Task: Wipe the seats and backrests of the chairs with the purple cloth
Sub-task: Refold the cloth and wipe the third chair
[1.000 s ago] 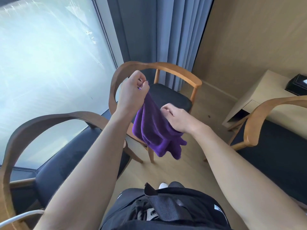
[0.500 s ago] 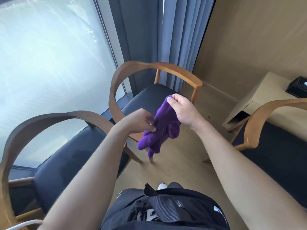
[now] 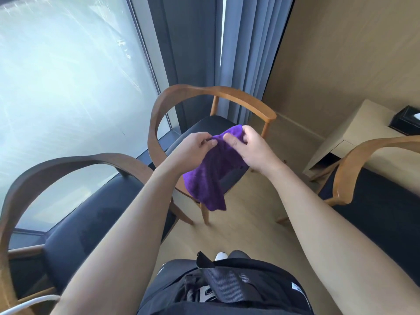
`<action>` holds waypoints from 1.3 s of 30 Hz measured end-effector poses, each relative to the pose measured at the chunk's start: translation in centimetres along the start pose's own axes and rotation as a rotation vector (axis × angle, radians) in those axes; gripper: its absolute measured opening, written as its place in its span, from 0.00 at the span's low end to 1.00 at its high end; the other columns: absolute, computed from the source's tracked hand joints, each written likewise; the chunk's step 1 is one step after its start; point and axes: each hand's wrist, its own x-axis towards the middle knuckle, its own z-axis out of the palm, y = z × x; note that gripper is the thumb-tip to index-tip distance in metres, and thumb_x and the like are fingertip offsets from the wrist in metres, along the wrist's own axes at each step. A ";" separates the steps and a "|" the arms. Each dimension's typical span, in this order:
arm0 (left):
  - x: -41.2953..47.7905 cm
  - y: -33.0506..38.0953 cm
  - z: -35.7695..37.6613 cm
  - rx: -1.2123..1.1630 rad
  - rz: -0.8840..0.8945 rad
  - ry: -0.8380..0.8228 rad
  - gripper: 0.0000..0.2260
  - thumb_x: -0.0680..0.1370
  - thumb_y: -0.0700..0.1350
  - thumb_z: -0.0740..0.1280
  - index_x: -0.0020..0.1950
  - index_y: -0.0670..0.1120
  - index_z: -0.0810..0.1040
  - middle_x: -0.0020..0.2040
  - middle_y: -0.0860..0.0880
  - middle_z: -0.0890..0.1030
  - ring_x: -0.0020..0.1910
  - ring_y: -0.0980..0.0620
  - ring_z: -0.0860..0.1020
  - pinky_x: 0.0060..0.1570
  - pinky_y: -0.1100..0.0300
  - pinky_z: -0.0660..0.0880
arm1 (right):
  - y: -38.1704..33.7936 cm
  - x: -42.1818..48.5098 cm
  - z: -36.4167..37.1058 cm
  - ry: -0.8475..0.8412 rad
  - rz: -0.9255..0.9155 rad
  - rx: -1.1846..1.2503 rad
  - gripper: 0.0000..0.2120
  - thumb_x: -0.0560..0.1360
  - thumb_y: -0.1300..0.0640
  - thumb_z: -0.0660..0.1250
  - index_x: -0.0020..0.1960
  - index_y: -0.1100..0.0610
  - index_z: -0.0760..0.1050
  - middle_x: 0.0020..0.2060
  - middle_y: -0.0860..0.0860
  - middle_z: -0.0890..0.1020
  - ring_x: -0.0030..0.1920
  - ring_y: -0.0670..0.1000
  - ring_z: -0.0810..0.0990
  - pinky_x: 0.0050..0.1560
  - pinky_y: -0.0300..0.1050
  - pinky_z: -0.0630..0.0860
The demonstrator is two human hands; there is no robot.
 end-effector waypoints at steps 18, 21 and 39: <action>-0.4 -1.1 0.0 0.157 -0.103 0.102 0.13 0.78 0.34 0.59 0.56 0.39 0.80 0.53 0.42 0.83 0.53 0.42 0.80 0.56 0.49 0.77 | -2.3 -0.6 0.6 0.066 -0.230 0.292 0.05 0.79 0.50 0.68 0.52 0.41 0.78 0.48 0.37 0.83 0.51 0.37 0.81 0.46 0.29 0.76; -0.7 -1.9 1.6 0.123 -0.194 -0.001 0.13 0.82 0.40 0.58 0.54 0.39 0.82 0.50 0.42 0.84 0.51 0.42 0.80 0.54 0.51 0.77 | -2.7 -0.5 -0.1 0.082 -0.271 0.374 0.06 0.79 0.53 0.68 0.53 0.43 0.79 0.48 0.40 0.85 0.52 0.41 0.82 0.49 0.31 0.76; -1.5 -3.0 2.0 -0.380 -0.253 0.286 0.10 0.79 0.46 0.70 0.53 0.48 0.69 0.49 0.45 0.80 0.49 0.47 0.80 0.48 0.51 0.80 | 0.5 -1.4 -2.2 0.165 0.066 -0.274 0.12 0.74 0.52 0.74 0.54 0.51 0.75 0.45 0.43 0.77 0.44 0.43 0.77 0.40 0.32 0.70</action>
